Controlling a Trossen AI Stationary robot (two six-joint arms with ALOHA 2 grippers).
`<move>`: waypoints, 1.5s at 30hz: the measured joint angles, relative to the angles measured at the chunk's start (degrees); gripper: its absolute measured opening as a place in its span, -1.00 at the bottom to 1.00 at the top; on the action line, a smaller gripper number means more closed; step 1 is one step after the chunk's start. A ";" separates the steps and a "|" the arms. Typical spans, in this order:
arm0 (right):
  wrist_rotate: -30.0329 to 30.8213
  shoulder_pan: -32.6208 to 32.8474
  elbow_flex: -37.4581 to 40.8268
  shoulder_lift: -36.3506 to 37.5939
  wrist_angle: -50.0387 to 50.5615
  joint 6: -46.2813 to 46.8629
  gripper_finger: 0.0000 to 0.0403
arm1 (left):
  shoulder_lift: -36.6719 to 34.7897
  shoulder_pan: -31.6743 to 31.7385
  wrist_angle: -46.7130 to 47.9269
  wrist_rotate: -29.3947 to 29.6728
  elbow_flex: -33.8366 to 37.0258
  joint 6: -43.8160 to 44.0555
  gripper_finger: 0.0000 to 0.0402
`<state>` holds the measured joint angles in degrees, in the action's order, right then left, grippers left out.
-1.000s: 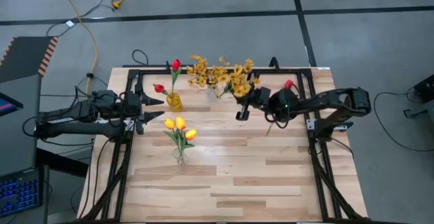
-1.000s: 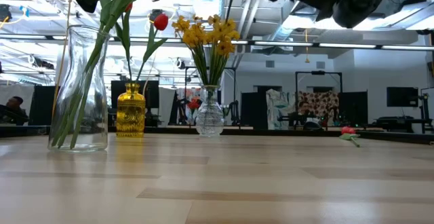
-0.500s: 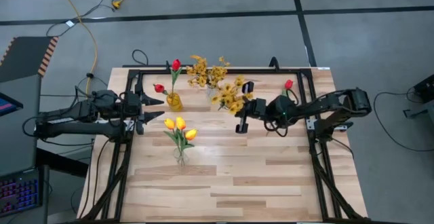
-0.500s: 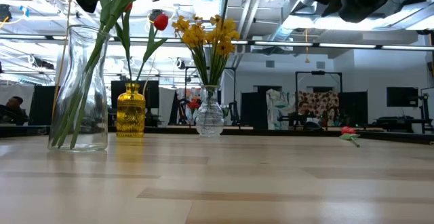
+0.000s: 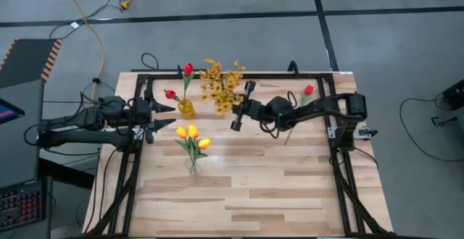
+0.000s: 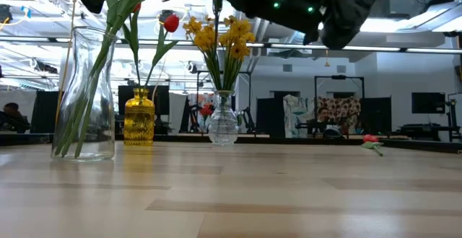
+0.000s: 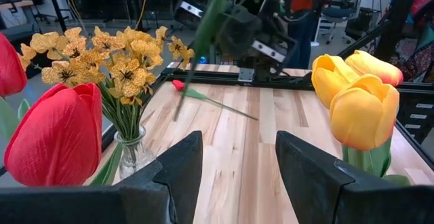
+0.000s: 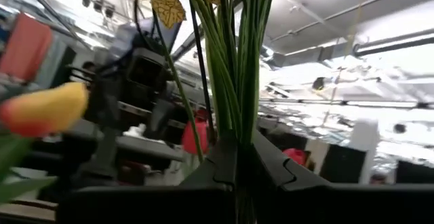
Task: Sort flowers into vase by color
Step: Put the yellow flowers into the top transparent vase
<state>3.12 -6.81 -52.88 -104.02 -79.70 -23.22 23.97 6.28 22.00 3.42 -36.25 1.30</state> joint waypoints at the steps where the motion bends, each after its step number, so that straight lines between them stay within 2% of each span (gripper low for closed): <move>1: -0.01 -0.36 -0.62 -0.43 -0.17 -0.63 -0.78 | 0.00 0.01 0.00 0.00 0.00 0.00 -0.12; 7: 0.06 -2.93 -1.32 -1.26 0.68 -2.58 -0.78 | 0.00 0.00 0.00 0.00 0.00 0.00 -0.12; 17: 0.06 -7.19 -1.32 -1.26 4.85 0.78 -0.75 | 0.00 0.00 0.00 0.02 0.00 0.00 -0.12; 45: -0.01 -9.57 -1.29 -1.26 7.45 0.83 -0.74 | 0.00 0.00 0.00 0.04 0.00 0.00 -0.12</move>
<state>3.12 -16.38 -54.17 -105.27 -72.25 -22.39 23.97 6.28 22.00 3.46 -36.25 1.30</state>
